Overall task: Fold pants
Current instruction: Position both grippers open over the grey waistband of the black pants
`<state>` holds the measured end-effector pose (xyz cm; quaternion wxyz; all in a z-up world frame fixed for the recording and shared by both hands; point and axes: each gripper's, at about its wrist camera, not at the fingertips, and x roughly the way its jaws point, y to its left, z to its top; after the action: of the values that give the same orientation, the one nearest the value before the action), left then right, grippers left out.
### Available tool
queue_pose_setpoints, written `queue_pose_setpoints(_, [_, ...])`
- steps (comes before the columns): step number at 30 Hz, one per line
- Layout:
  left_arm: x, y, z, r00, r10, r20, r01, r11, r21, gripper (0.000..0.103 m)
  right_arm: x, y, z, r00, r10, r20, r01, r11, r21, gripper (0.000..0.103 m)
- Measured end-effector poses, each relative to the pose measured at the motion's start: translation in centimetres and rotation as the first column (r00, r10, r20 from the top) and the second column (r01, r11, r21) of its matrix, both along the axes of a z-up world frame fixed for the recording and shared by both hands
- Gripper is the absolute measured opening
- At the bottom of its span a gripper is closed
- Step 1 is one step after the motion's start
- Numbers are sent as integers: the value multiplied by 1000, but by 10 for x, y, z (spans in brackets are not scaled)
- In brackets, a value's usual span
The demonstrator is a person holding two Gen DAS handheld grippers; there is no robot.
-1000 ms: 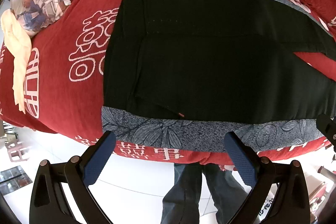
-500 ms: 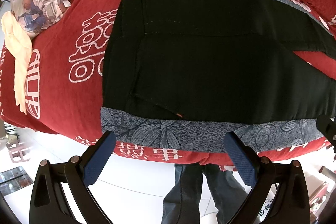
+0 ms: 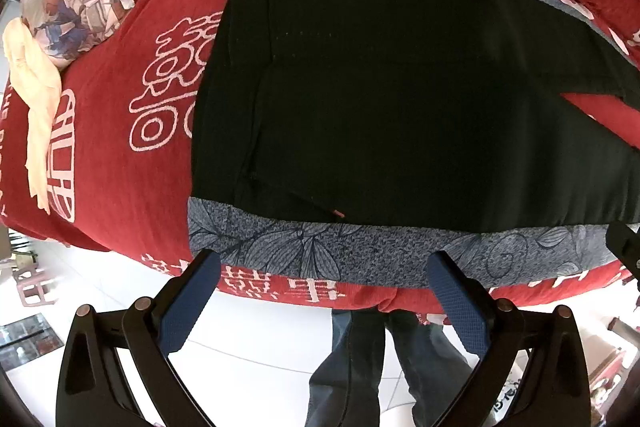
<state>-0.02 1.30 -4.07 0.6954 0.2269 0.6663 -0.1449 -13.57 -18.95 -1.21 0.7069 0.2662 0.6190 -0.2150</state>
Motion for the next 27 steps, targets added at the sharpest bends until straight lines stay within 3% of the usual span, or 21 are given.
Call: queue_pose_setpoints(27, [-13, 3, -11, 1000, 24, -5, -24, 1000, 8, 103, -29, -5, -7, 998, -42, 43, 41, 999, 27, 103])
